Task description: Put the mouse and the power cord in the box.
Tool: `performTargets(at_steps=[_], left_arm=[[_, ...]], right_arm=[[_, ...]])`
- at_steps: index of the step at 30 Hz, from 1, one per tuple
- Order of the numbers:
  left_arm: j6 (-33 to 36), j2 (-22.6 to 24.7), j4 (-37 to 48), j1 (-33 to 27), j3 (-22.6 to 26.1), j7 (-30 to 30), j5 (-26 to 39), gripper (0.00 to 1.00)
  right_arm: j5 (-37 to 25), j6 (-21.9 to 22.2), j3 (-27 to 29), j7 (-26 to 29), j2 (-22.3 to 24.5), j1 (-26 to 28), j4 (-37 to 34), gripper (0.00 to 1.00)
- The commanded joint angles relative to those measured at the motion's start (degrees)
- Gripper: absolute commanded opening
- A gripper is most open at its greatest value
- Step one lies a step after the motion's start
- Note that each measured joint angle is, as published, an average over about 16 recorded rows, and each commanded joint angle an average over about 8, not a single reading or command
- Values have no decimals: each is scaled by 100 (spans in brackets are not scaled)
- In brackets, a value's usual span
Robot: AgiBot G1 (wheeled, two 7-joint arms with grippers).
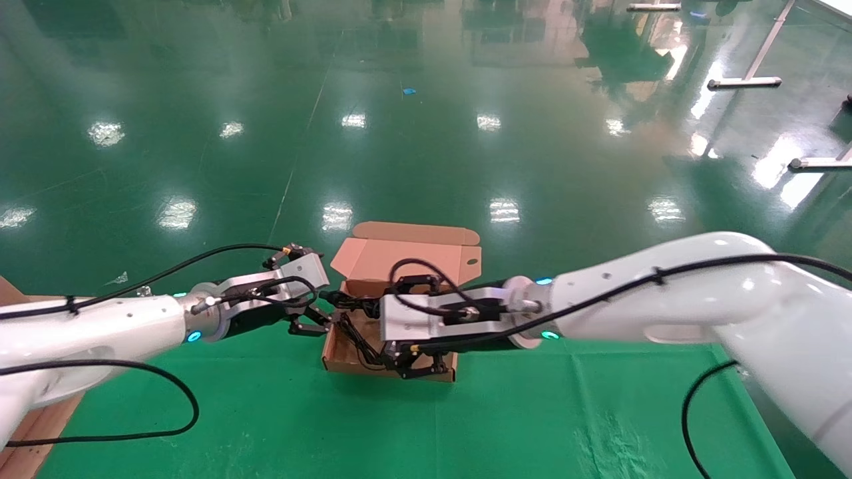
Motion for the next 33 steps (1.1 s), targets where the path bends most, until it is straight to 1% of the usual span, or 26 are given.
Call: performTargets(at_steps=[1, 33], left_arm=[[186, -128, -220, 102, -130, -167, -104, 100], [3145, -2167, -3713, 1732, -2199, -2832, -1759, 100]], right_arm=[[121, -141, 196, 98, 146, -132, 122, 100], [2039, -2379, 3310, 1650, 2475, -2233, 2062, 100]])
